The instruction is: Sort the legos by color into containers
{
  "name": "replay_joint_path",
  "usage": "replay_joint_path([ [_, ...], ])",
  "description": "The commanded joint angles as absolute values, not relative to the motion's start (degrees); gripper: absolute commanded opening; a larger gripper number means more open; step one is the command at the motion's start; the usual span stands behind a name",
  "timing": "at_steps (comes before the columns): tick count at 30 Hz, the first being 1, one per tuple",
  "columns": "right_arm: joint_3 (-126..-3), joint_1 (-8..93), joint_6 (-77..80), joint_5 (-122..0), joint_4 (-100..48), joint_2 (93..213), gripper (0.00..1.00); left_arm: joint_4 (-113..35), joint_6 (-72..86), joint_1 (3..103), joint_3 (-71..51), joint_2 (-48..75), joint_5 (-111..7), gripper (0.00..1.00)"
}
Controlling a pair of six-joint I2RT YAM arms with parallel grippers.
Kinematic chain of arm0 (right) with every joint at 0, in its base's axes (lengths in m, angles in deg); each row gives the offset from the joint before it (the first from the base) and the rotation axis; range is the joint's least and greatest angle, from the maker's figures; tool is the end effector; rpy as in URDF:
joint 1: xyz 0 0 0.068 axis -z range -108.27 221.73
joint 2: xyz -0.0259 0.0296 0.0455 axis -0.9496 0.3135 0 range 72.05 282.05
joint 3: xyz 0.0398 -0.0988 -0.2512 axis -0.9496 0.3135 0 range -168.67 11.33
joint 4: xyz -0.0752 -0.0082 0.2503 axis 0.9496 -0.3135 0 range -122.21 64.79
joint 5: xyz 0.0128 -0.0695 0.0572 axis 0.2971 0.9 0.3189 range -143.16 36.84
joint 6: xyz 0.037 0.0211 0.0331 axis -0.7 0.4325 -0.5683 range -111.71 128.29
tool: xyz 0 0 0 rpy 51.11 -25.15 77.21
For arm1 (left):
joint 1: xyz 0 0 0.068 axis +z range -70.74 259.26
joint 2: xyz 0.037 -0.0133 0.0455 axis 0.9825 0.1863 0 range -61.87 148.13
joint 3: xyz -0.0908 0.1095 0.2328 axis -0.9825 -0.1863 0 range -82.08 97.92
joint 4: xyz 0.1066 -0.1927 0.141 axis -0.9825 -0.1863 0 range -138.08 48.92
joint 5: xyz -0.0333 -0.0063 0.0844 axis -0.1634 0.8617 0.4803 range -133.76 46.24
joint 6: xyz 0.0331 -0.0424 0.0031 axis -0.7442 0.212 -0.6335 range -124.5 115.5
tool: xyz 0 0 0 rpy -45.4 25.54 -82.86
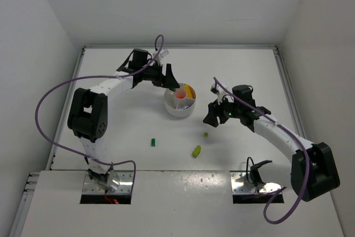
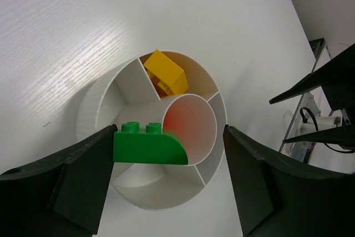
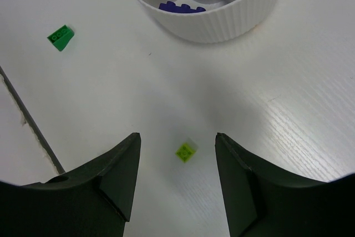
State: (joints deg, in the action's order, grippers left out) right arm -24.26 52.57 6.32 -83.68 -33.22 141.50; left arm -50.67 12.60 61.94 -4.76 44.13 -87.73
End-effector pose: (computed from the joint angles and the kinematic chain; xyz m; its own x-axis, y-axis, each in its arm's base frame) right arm 0.2228 0.0965 0.2042 -0.6520 -0.1951 -0.7327 -0.6179 0.6967 0.3644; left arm 0.3886 -0.1471 0.2407 -0.7811 0.0218 -0.6240 0.5283 0.5558 -0.6419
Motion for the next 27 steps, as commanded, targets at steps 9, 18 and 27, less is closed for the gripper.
replay_joint_path([
  [9, -23.91, 52.92, 5.31, -85.59, -30.92, 140.34, 0.57, -43.99, 15.35, 63.88, -4.82, 42.46, -87.79, 0.86],
  [18, -23.38, 52.92, 4.78, -85.59, -30.40, 140.34, 0.57, -42.05, 15.98, 63.88, -4.21, 42.46, -89.99, 0.87],
  [27, -23.38, 52.92, 5.92, -85.59, -31.01, 139.81, 0.57, -52.01, 5.55, 64.41, -6.66, 33.16, -88.69, 0.84],
])
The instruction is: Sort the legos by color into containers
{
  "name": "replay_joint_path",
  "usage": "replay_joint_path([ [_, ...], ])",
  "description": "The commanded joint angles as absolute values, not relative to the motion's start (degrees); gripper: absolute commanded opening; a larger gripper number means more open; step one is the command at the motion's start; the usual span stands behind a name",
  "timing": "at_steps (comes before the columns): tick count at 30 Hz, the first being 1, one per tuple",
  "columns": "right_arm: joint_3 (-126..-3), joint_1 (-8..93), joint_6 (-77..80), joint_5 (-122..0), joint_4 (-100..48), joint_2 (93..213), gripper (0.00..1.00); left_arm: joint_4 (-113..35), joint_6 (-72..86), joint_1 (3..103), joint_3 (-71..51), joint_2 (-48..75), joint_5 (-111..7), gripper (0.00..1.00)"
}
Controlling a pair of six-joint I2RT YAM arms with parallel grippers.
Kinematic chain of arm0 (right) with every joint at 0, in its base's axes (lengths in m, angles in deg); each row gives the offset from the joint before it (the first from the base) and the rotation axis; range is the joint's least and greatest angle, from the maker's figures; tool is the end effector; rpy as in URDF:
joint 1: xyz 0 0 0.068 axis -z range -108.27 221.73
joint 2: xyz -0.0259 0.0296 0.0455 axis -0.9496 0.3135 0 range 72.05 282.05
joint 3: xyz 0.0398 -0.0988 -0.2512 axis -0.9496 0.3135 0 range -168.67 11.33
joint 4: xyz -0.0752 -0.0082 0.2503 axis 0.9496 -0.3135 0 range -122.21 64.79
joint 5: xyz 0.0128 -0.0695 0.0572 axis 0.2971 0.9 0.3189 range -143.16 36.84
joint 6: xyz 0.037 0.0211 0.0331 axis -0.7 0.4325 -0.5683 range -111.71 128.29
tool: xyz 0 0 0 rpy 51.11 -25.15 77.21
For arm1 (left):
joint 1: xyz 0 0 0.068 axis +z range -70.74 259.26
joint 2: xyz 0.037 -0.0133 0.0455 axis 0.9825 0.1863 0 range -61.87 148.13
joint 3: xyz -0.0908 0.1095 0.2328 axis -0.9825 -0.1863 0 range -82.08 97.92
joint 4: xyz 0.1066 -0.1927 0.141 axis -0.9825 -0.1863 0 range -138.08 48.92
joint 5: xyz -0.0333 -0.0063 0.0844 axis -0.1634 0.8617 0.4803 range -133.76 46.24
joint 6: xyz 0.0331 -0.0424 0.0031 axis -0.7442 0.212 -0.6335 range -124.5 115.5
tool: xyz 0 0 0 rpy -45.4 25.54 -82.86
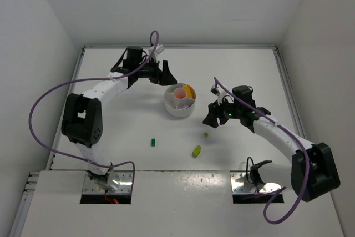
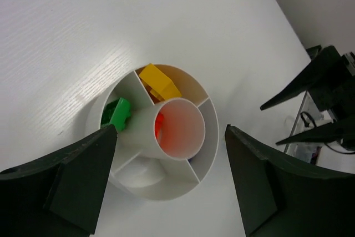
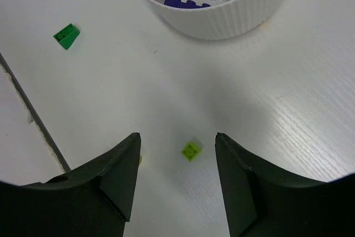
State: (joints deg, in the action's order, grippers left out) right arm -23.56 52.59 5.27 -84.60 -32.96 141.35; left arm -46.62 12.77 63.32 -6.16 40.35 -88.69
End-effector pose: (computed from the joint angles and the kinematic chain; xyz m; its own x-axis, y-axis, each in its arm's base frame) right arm 0.2207 0.0962 0.2015 -0.6671 -0.1839 -0.7219 -0.6108 0.6898 0.3887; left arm 0.3839 -0.1358 0.2645 -0.7133 -0.0149 -0.7007 0.5860 0.5357 -0.6080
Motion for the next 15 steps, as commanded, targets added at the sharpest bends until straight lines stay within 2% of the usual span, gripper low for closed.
replay_joint_path([
  [1, -23.38, 52.92, 5.92, -85.59, -31.01, 139.29, 0.57, -54.77, 2.21, 64.41, -7.45, 31.14, -87.45, 0.83],
  [4, -23.38, 52.92, 6.45, -85.06, -31.54, 139.29, 0.57, -66.19, -8.96, 64.41, -11.58, 22.26, -77.54, 0.74],
  [5, -23.38, 52.92, 6.45, -85.06, -31.54, 139.29, 0.57, -69.18, -11.51, 64.41, -12.90, 19.20, -74.29, 0.63],
  [7, -23.38, 52.92, 5.75, -85.06, -31.54, 139.29, 0.57, -76.45, -11.53, 64.41, -14.57, 17.07, -65.87, 0.55],
  [9, -23.90, 52.39, 5.75, -85.06, -30.93, 140.42, 0.57, -84.45, -16.17, 64.41, -16.86, 15.92, -63.81, 0.54],
  [15, -25.05, 52.39, 6.88, -85.06, -31.97, 141.57, 0.57, -92.66, -30.55, 60.47, -23.71, 11.62, -61.33, 0.54],
])
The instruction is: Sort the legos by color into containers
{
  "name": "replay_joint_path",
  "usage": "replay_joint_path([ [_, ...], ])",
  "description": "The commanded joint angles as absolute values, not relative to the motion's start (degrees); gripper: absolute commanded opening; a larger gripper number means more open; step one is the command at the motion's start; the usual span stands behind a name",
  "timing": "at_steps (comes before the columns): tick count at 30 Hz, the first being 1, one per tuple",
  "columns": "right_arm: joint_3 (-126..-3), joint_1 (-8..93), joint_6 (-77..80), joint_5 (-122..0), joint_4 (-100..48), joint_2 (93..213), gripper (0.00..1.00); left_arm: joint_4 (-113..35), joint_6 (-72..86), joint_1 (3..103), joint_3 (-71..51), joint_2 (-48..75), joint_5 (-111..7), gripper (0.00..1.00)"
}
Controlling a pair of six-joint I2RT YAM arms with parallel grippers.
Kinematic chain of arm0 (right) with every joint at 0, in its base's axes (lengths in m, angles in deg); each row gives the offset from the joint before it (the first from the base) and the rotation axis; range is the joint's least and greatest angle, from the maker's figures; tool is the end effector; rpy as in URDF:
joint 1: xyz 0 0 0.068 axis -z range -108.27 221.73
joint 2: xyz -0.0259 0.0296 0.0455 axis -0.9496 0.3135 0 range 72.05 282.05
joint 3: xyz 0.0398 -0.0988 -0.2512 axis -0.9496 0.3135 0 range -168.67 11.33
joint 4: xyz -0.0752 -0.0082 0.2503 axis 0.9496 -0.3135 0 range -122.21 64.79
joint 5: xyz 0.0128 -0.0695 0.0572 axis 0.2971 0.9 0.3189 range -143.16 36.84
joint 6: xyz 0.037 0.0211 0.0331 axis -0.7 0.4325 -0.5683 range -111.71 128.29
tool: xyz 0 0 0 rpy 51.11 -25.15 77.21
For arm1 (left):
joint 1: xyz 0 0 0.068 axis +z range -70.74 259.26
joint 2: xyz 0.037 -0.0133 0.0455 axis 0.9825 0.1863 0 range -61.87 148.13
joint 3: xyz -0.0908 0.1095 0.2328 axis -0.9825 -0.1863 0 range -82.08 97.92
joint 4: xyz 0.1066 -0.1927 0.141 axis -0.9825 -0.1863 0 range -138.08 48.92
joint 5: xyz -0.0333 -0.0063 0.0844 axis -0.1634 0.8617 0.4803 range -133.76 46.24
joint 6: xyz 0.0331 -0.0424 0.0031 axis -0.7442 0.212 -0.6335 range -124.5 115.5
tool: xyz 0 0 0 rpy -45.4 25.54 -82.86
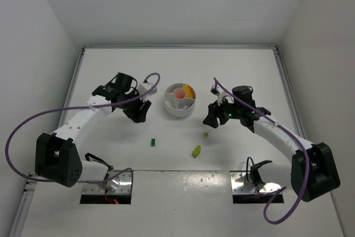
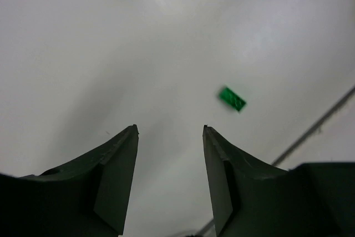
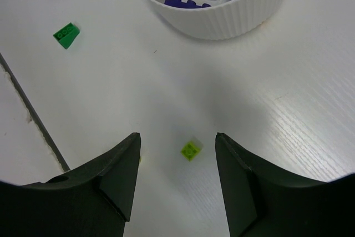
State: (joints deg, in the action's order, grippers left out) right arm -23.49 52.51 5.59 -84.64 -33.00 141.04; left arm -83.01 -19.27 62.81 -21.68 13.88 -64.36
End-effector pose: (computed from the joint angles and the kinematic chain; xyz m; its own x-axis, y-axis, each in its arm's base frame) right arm 0.2199 0.0963 0.2022 -0.6611 -0.1878 -0.7264 -0.6170 0.6870 0.3838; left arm 0.2508 -0.0871 0.2722 -0.6661 0.4455 -0.5983 0.6384 0.7552 -0.1484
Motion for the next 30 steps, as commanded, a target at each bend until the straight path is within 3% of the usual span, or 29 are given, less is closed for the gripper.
replay_joint_path([
  [1, -25.57, 52.39, 6.89, -85.06, -31.98, 141.57, 0.57, -93.46, -32.87, 59.67, -24.76, 10.39, -63.51, 0.56],
  [3, -25.58, 52.39, 7.50, -85.06, -32.50, 141.57, 0.57, -93.46, -37.18, 56.43, -28.09, 6.71, -64.15, 0.64],
  [11, -26.19, 52.39, 9.26, -84.54, -33.03, 143.24, 0.57, -88.39, -54.23, 47.19, -36.01, 2.30, -71.18, 0.77],
  [22, -26.81, 52.39, 9.26, -84.54, -33.03, 144.30, 0.57, -84.59, -104.72, 47.43, -43.68, -0.44, -64.93, 0.71],
  [30, -25.76, 52.92, 9.78, -84.54, -33.03, 143.25, 0.57, -86.61, -119.98, 45.70, -39.46, 7.82, -67.58, 0.61],
])
